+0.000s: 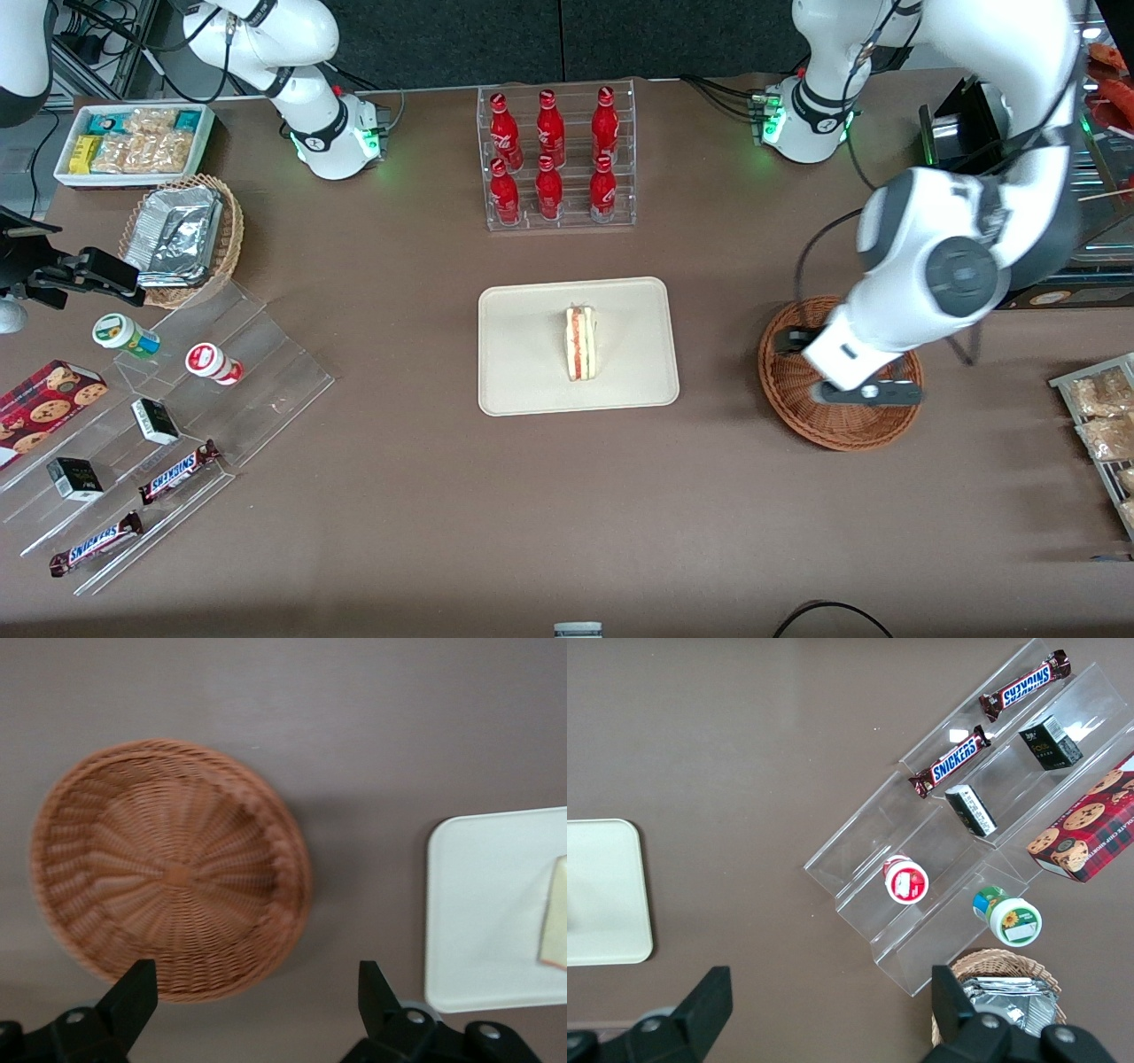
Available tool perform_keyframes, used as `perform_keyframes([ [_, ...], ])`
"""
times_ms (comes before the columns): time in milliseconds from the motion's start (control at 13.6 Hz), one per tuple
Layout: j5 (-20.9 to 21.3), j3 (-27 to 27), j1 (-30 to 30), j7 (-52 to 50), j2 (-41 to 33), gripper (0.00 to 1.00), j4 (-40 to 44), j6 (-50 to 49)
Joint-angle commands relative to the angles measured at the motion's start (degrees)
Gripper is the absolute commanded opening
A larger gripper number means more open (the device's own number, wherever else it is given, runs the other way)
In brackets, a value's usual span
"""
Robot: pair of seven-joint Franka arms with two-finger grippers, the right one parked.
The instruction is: Place sandwich from basket to tray
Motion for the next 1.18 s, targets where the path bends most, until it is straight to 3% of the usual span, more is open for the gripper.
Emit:
perform_keyframes([
  [0,-0.4,-0.7,3.2,2.6,-6.1,1.0,-5.2,0.2],
  [368,-0.6,-4.4,9.6,5.1,-13.2,1.0,-4.8,-8.4],
  [809,-0.3,-4.4,10.8,11.7,-13.4,1.0,7.2,-26.3],
  [1103,0.0,-3.5,14.3,13.3,-13.8,1.0,9.0,-28.4],
])
